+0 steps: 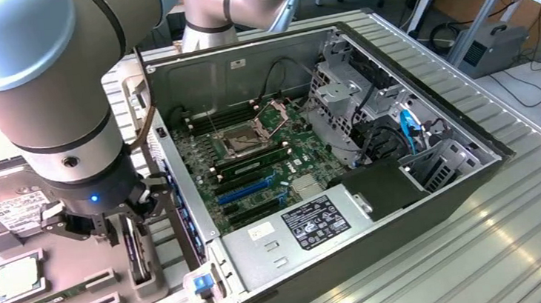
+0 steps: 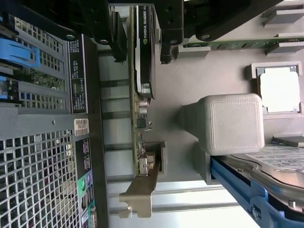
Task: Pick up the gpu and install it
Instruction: 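Pick up the gpu and move the gpu toward the slot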
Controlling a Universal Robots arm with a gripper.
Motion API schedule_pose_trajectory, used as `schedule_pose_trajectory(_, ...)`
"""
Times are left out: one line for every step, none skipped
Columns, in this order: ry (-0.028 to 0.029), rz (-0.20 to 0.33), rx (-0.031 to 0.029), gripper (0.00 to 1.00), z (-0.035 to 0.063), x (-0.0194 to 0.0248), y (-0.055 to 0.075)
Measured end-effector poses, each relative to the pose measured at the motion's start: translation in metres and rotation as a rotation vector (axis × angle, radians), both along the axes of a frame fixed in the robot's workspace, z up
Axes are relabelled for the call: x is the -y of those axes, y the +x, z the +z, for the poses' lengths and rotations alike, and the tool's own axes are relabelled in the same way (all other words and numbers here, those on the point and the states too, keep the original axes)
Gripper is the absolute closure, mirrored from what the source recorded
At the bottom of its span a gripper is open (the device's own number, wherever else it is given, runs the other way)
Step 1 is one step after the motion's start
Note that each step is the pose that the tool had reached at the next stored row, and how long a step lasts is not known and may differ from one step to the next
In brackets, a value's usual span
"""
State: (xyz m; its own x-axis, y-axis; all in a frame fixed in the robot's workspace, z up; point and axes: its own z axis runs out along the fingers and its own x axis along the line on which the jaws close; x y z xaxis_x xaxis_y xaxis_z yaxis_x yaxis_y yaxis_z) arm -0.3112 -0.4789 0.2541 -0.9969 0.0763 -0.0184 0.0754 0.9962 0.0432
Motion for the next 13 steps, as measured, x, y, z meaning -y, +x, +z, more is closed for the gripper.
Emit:
schedule_pose_trajectory(0.0002,0.0,0.0001,0.58,-0.0009,-0.0008,0.0)
schedule_pose_trajectory(0.0005,0.0,0.0002,0.58,-0.0031,-0.0015,0.0)
schedule_pose_trajectory(0.0004,0.0,0.0,0.58,-0.0046,-0.0018,0.0)
schedule_pose_trajectory(0.0006,0.0,0.0001,0.58,-0.006,-0.002,0.0)
schedule_pose_trajectory(0.0005,0.0,0.0,0.58,-0.0088,-0.0027,0.0)
schedule_pose_trajectory(0.0005,0.0,0.0,0.58,-0.0108,-0.0031,0.0)
schedule_pose_trajectory(0.0005,0.0,-0.0001,0.58,-0.0114,-0.0031,0.0)
schedule_pose_trajectory(0.0003,0.0,-0.0003,0.58,-0.0114,-0.0031,0.0)
schedule_pose_trajectory(0.0004,0.0,-0.0002,0.58,-0.0118,-0.0032,0.0)
schedule_pose_trajectory(0.0006,0.0,0.0,0.58,-0.012,-0.0032,0.0)
schedule_pose_trajectory(0.0005,0.0,0.0,0.58,-0.012,-0.0032,0.0)
schedule_pose_trajectory(0.0005,0.0,0.0,0.58,-0.0121,-0.0032,0.0)
schedule_pose_trajectory(0.0006,0.0,0.0001,0.58,-0.0122,-0.0034,0.0)
